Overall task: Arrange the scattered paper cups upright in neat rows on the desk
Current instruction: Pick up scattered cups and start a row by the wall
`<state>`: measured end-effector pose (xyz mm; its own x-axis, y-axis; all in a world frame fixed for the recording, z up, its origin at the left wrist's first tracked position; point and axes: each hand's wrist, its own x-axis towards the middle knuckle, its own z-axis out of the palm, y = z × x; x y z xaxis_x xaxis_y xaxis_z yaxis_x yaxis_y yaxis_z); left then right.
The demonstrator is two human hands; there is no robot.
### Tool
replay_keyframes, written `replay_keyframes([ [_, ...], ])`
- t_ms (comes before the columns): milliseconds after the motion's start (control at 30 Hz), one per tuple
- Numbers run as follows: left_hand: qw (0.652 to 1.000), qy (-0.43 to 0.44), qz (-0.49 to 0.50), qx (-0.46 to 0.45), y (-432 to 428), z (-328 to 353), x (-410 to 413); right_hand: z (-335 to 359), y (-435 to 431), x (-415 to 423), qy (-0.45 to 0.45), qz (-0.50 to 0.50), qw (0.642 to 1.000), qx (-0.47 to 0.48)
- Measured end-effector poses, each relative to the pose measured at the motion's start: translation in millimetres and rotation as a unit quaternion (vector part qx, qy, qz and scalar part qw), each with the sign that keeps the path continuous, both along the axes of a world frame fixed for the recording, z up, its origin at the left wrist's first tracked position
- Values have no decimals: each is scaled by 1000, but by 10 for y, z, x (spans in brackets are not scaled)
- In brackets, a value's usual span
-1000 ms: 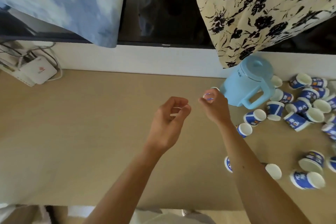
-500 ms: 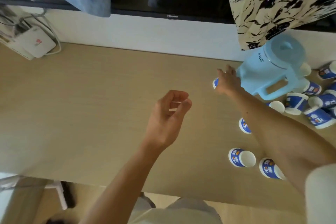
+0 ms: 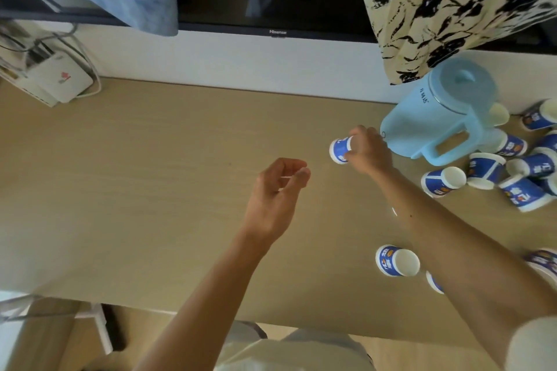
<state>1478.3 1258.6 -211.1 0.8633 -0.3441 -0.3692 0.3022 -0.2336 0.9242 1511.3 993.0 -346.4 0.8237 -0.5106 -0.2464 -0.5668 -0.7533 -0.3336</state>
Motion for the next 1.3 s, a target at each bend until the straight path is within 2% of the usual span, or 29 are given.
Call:
replay_keyframes([
  [67, 999, 33, 8, 7, -52, -56, -4, 170, 181, -96, -124, -51, 986, 98],
  [167, 995, 96, 18, 17, -145, -87, -15, 453, 523, -336, -275, -95, 922, 255],
  [233, 991, 128, 27, 5, -213, -55, -23, 595, 737, -515, -324, -105, 874, 347],
  [333, 988, 147, 15, -42, -313, 10, -37, 715, 955, -777, -375, -83, 825, 415],
  [400, 986, 143, 6, -82, -387, 31, -55, 761, 1034, -940, -385, -68, 811, 435],
  [467, 986, 131, 24, -98, -471, 42, -93, 795, 1048, -1081, -377, -56, 816, 435],
  [633, 993, 83, 55, -62, -612, -3, -227, 956, 692, -1350, -289, 11, 855, 429],
  [700, 994, 74, 62, -46, -629, -15, -264, 971, 438, -1447, -230, -2, 890, 393],
  [733, 995, 63, 64, -41, -634, -26, -283, 947, 313, -1491, -177, -11, 922, 343],
  [800, 997, 39, 60, -33, -639, -43, -326, 833, 144, -1561, 2, 8, 985, 173],
  [833, 997, 32, 55, -33, -642, -46, -352, 746, 112, -1602, 94, 18, 991, 93],
  [900, 998, 22, 45, -35, -637, -49, -403, 536, 118, -1694, 219, 22, 975, 20],
  [1000, 999, 7, 32, -39, -606, -18, -465, 263, 133, -1854, 315, 43, 948, 2],
  [1300, 998, -9, 46, -40, -459, 5, -548, 167, 211, -1949, 392, 83, 916, -32],
])
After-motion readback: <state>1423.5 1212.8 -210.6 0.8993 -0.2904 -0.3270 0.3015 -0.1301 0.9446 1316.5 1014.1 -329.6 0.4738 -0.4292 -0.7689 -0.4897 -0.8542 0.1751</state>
